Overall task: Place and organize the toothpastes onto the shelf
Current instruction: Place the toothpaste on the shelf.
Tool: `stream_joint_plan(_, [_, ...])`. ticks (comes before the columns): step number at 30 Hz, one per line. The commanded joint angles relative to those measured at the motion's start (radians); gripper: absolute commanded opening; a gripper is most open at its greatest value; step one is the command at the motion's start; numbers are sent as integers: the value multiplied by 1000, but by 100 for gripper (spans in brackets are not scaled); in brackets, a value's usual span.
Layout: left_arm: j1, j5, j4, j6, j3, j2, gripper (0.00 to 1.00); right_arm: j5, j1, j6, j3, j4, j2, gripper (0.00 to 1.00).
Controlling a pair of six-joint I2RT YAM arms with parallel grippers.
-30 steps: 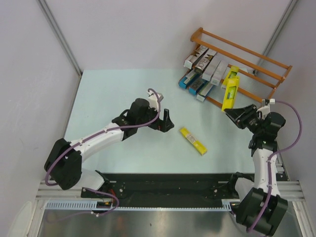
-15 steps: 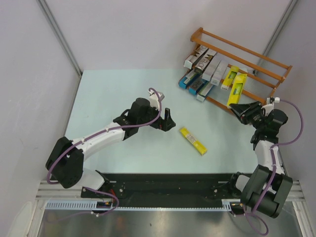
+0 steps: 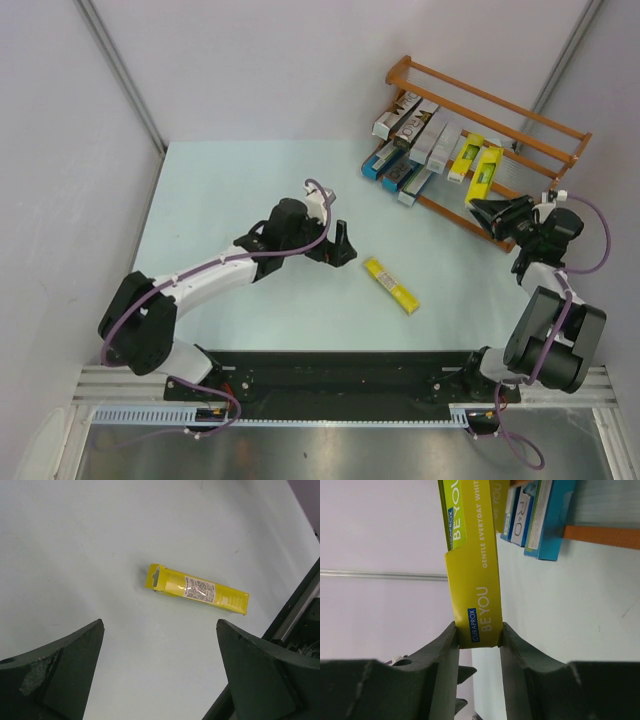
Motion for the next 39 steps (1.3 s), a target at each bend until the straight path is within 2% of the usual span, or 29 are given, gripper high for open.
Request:
stream_joint_plan(1, [-3, 38, 62, 10, 73, 26, 100, -25, -5, 28, 90, 93, 29, 25])
stream_joint_plan(21, [-60, 121, 53, 35, 448, 310, 100, 9, 26, 154, 208, 202, 271, 29])
stream_joint_plan(29, [-79, 121, 71, 32, 435, 343, 100, 34, 47, 171, 263, 208, 328, 29])
stream_joint_plan(39, [-89, 136, 154, -8, 305, 304, 100, 75, 78, 235, 282, 257, 386, 32])
